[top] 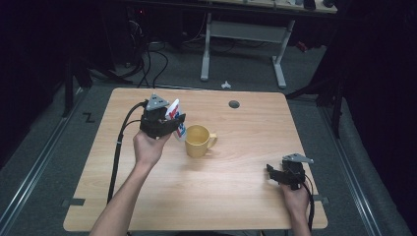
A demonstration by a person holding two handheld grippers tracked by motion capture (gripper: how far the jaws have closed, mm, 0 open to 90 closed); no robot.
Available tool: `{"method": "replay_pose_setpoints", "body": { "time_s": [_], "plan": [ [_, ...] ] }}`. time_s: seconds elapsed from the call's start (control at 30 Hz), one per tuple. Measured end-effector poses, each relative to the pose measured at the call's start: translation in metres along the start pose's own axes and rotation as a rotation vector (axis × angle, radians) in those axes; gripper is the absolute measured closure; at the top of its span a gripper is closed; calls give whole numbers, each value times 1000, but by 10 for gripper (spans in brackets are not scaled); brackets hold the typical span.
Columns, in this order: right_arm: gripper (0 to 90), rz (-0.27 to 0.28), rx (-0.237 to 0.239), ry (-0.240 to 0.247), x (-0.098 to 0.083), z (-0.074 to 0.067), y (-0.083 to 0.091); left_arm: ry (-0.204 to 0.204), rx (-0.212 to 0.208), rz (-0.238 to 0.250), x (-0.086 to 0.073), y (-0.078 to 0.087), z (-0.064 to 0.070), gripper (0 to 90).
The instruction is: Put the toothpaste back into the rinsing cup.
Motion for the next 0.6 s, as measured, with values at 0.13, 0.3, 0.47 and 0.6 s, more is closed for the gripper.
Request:
{"method": "replay_pose_setpoints", "body": {
  "time_s": [0.13, 0.3, 0.47, 0.6],
  "plan": [
    [300, 0, 0, 0, 0, 0, 0, 1, -9, 2, 4, -6, 4, 687],
    [300, -1, 0, -1, 0, 0, 0, -3, -17, -2, 6, -15, 9, 688],
    [300, -1, 0, -1, 0, 0, 0, -3, -22, -11, 6, -21, 11, 688],
    [300, -1, 0, -1, 0, 0, 0, -1, -26, -9, 6, -25, 13, 688]
  ]
}}
Point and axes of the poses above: each handheld gripper's, and its own axes: y roughly backward along the jaws, x roughly out of its top, z roughly to its right, the point moved 3 cm from there along -y, roughly forward along the jaws, and after that the axes turned 5 degrees about x, right-handed, at the moved point
